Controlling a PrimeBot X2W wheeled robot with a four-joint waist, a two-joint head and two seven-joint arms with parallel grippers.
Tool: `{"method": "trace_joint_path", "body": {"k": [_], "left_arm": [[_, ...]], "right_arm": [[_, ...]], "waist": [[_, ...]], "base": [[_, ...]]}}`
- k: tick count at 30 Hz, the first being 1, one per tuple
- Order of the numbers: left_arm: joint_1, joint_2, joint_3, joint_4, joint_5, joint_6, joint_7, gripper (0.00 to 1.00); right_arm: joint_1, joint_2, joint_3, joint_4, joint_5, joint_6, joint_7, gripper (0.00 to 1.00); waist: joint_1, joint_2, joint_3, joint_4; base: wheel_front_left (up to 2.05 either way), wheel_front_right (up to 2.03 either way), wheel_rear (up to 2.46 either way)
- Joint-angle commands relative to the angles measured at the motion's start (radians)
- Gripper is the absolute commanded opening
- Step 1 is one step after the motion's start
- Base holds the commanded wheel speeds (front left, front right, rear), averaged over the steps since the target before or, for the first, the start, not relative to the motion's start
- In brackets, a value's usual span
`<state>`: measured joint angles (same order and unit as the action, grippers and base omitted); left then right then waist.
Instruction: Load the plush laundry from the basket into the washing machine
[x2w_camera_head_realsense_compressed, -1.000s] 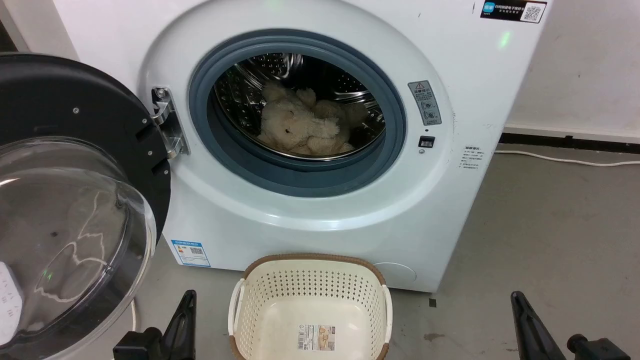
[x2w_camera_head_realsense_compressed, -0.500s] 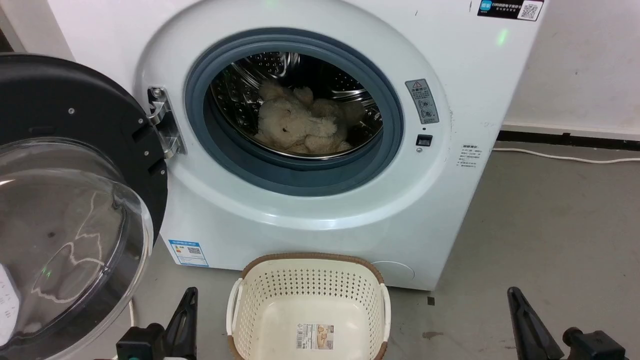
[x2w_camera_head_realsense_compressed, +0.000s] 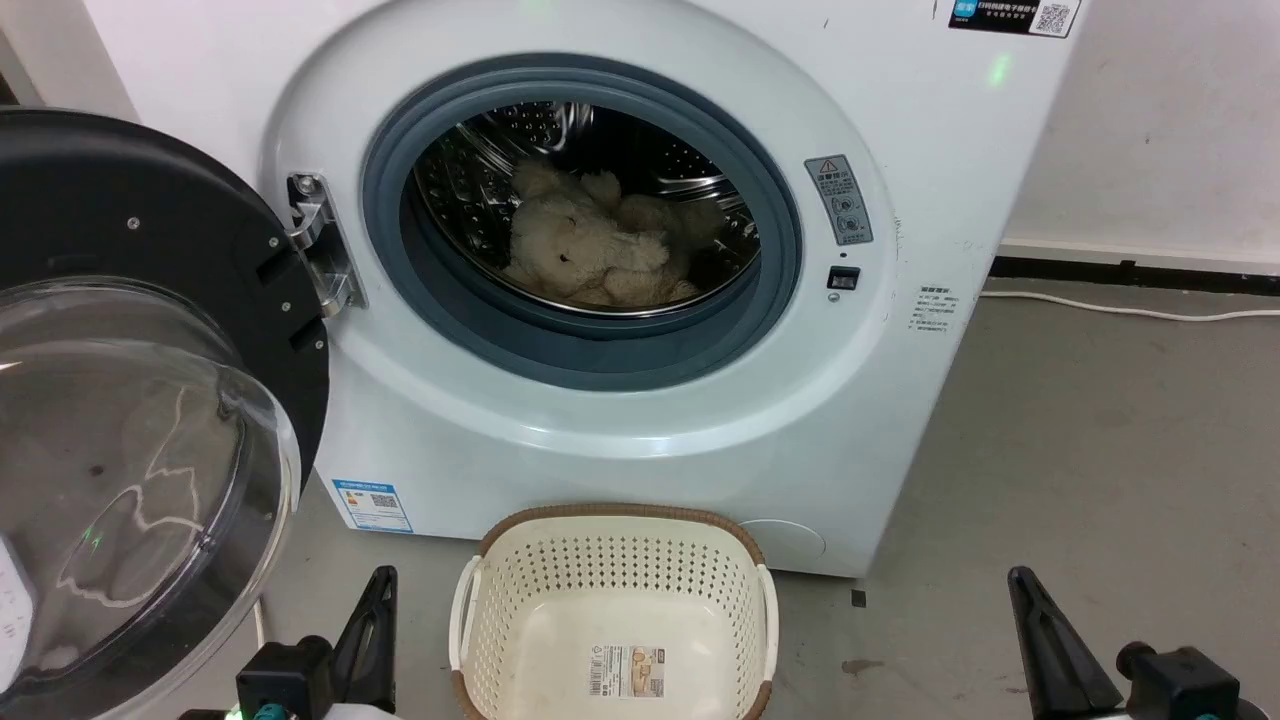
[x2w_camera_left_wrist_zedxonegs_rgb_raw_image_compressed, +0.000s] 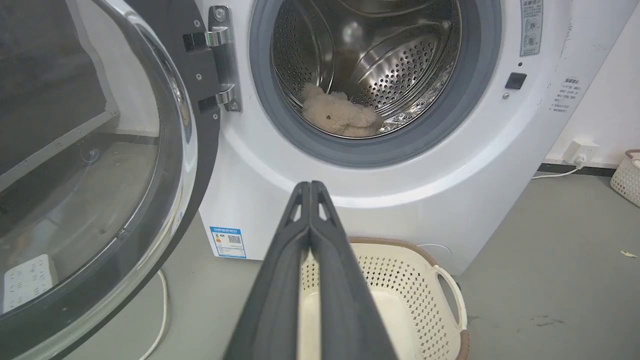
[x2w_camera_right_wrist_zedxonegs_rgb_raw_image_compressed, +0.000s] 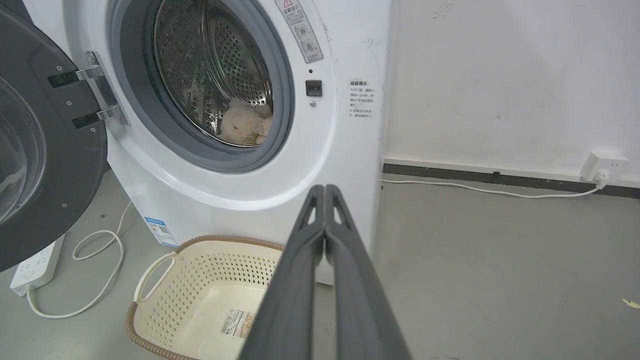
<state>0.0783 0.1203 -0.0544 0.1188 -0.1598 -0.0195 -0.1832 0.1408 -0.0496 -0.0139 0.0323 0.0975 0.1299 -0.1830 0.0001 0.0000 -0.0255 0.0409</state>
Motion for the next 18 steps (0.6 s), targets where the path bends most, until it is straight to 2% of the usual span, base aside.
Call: {"method": "trace_joint_path", "body": {"k": [1,18], "left_arm": [[-0.018,-0.004,0.003,-0.009,0.012,0.005,0.008,0.00],[-0.029,-0.016,0.012,-0.029,0.039,0.008,0.040,0.00]], "right_arm": [[-0.021,0.000,0.001,-0.005,-0.007,0.000,0.006,0.00],[-0.043,0.000,0.003,-0.010,-0.024,0.000,0.039,0.00]], "waist": [[0.0000,0.0000,0.000,-0.001],[0.0000,0.0000,0.005,-0.008]], "base": [[0.00,0.00,0.00],[0.00,0.00,0.00]]}}
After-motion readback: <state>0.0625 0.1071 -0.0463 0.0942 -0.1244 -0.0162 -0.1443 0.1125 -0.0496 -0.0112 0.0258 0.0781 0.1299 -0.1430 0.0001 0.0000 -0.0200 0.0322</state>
